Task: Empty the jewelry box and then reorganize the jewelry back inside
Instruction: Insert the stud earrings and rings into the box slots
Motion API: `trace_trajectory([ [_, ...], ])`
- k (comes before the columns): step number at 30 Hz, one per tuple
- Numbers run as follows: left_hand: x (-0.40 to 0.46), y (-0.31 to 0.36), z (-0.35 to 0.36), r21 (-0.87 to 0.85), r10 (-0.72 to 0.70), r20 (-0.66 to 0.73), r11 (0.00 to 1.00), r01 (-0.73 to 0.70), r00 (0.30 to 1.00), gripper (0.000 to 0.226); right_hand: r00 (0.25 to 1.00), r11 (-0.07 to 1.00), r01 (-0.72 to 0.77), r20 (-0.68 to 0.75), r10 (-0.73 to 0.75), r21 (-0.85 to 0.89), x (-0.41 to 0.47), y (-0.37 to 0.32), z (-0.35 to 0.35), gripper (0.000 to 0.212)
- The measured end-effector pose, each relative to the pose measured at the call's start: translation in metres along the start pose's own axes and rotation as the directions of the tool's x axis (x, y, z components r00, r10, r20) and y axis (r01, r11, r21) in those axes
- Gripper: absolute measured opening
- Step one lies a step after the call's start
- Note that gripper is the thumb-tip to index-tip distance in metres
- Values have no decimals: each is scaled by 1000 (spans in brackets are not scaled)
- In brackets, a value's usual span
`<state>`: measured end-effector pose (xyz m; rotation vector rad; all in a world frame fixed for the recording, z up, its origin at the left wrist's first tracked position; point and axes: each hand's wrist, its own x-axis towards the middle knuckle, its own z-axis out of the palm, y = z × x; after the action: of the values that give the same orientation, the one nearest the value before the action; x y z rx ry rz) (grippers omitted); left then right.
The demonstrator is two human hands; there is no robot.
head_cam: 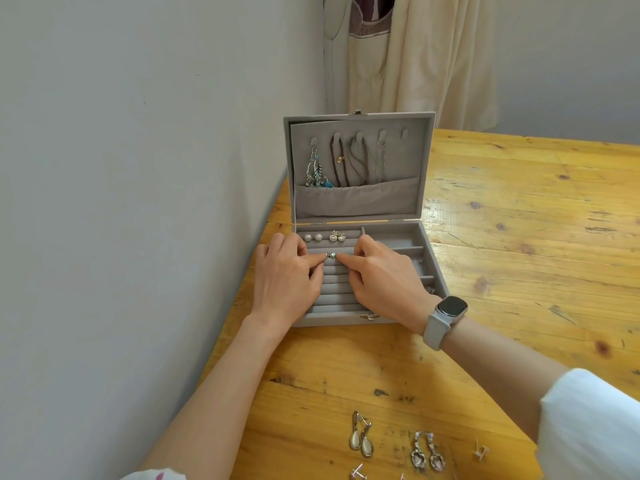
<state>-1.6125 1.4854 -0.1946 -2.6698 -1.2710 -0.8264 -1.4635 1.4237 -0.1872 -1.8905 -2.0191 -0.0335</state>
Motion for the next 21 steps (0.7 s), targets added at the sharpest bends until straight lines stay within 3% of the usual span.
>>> trace_trajectory([
  [8,-3,3,-6,-13,17,-50,1000,-18,999,17,999,998,17,-40,-15,62,-8,4,-4,31],
  [14,-37,22,-32,-194,-115,-54,976,102,992,28,1000,941,13,-19,-8,339,-57,-10,-28,21],
  [18,-88,40,-60,-418,-214,120,875,245,969,17,976,904,-8,200,-87,428,-107,-21,-36,10],
  [21,-127,51,-64,-449,-229,257,832,326,939,15,950,902,20,274,-152,432,-132,-30,-35,10],
])
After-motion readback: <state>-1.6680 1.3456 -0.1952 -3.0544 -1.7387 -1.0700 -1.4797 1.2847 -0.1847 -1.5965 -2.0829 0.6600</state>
